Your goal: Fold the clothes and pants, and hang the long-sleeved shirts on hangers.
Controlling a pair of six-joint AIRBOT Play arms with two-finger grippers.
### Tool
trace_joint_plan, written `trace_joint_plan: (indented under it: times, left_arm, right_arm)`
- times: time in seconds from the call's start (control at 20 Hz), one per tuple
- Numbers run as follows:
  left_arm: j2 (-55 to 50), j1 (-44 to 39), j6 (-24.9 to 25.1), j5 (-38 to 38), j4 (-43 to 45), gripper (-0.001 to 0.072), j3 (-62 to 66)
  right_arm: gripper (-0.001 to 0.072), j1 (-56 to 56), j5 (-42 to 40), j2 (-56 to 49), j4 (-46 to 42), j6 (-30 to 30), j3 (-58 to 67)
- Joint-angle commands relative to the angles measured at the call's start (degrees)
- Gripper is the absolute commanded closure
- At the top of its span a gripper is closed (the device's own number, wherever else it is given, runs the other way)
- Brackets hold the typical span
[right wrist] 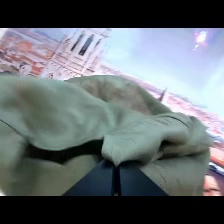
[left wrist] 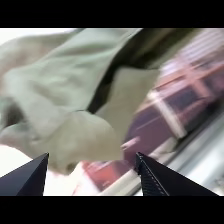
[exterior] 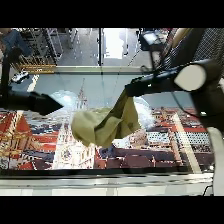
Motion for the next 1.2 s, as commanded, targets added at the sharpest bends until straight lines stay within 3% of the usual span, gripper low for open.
trace_joint_plan:
  times: [0.0,0.1,0.25,0.35,0.4,0.5,0.7,1.0,1.1,1.15]
  left_arm:
    - [1.4,7.52,-3.37,-2.86,28.28,0.012,-4.07]
    - [2.75,18.95,-7.41,2.47,41.29,0.012,-7.87]
    - [1.79,35.65,-8.31,8.98,36.5,0.012,-11.82]
    - [-0.74,39.76,-7.32,11.93,34.49,0.0122,-14.86]
    - [-2.45,39.98,-7.32,13.51,34.73,0.0128,-16.5]
    - [-5.6,39.93,-7.34,17.49,34.88,0.0264,-19.45]
    - [-11.47,39.82,-7.17,25.31,35.08,0.0266,-21.92]
    - [-17.9,37.38,-6.71,29.44,34.47,0.028,-21.92]
    - [-18.84,36.65,-6.73,30.45,34.45,0.0373,-21.92]
    - [-19.08,36.52,-6.73,30.58,34.42,0.0463,-21.9]
  right_arm:
    - [0.0694,2.71,-1.95,-4.7,1.73,0.94,-2.32]
    - [0.0694,3.61,-2.78,-6.8,1.73,-1.01,-2.32]
    - [0.0693,3.45,-6.78,-8.61,1.66,-2.67,-2.32]
    - [0.0693,3.45,-9.16,-8.9,1.6,-4.13,-2.32]
    - [0.0693,3.45,-9.64,-8.9,1.46,-4.35,-2.32]
    - [0.0693,3.45,-9.64,-8.9,1.07,-4.33,-2.32]
    - [0.0693,3.45,-9.11,-8.9,1.07,-4.28,-2.32]
    - [0.0692,3.45,-9.88,-8.9,1.05,-4.28,-2.29]
    - [0.0692,3.45,-9.86,-8.9,1.03,-4.31,-2.29]
    - [0.0692,3.45,-9.86,-8.9,1.03,-4.31,-2.29]
